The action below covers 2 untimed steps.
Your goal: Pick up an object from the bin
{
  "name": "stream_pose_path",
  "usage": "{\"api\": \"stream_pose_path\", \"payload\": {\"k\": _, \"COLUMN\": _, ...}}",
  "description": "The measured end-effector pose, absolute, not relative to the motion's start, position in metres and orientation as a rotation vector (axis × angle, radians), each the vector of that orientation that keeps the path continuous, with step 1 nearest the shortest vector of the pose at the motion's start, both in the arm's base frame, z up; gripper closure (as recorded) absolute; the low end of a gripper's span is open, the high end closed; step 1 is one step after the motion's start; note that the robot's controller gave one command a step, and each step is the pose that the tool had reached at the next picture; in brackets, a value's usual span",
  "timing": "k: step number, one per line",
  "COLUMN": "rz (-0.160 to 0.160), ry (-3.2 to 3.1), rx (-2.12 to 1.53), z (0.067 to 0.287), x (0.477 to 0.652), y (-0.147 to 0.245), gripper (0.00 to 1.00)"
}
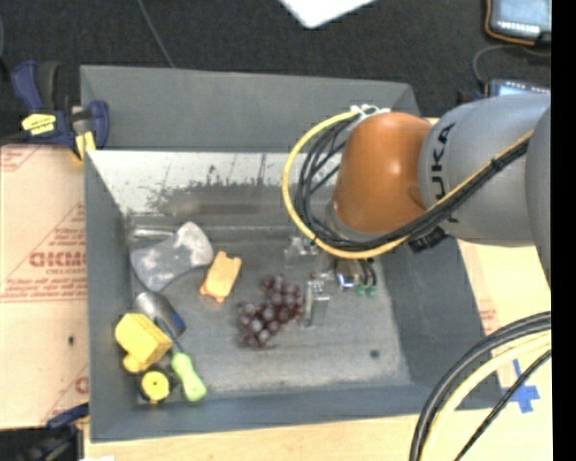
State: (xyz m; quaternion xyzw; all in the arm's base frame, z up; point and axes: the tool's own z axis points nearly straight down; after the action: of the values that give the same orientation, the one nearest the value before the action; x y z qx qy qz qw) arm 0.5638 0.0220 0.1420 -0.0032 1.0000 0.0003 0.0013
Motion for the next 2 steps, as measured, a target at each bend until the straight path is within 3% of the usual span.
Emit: {"api": "stream_pose_path", "payload": {"k": 2, "rz": 0.002, "ry": 3.142, "rx": -0.01, "z": 0.095, "x": 0.559, "y": 0.028, "gripper": 0.0}}
